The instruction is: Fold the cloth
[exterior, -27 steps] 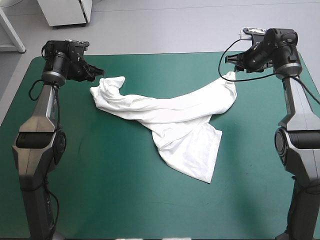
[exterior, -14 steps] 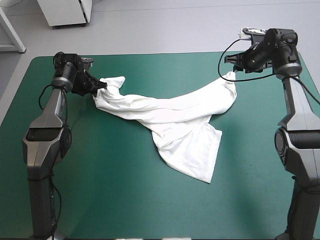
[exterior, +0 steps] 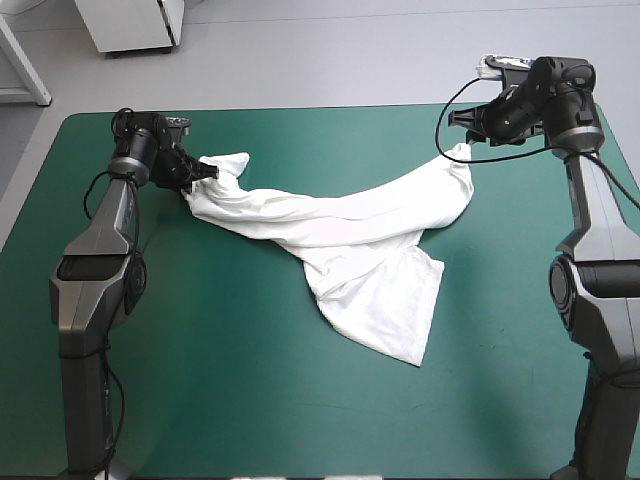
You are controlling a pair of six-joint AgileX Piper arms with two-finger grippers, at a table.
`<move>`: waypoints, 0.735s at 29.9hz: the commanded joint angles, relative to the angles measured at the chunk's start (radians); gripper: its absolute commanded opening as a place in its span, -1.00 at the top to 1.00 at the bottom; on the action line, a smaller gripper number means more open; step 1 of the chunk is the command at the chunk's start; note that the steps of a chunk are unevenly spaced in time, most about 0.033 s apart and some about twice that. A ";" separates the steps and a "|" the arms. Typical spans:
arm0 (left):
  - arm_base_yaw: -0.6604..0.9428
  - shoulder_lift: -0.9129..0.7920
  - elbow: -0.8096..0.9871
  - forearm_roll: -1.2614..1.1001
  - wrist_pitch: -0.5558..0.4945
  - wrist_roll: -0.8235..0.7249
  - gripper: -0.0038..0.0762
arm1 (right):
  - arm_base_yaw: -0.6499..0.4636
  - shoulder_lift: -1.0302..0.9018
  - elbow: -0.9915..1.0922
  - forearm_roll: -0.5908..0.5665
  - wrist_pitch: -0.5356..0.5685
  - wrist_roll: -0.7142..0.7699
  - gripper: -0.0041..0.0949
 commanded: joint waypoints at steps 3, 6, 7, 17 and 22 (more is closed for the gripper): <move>0.002 -0.057 -0.030 0.010 -0.010 0.014 0.96 | 0.000 -0.129 0.013 0.022 0.003 -0.012 0.08; 0.002 -0.059 -0.030 0.006 -0.005 0.016 0.96 | 0.013 -0.211 0.115 0.034 0.003 -0.012 0.08; 0.002 -0.059 -0.030 0.005 -0.005 0.016 0.96 | 0.022 -0.251 0.169 0.034 0.003 -0.015 0.08; 0.002 -0.059 -0.030 -0.025 0.000 0.016 0.96 | 0.248 -0.552 0.645 -0.077 0.003 -0.030 0.08; 0.002 -0.059 -0.030 -0.031 0.000 0.022 0.96 | 0.393 -0.647 0.809 -0.134 0.003 0.005 0.07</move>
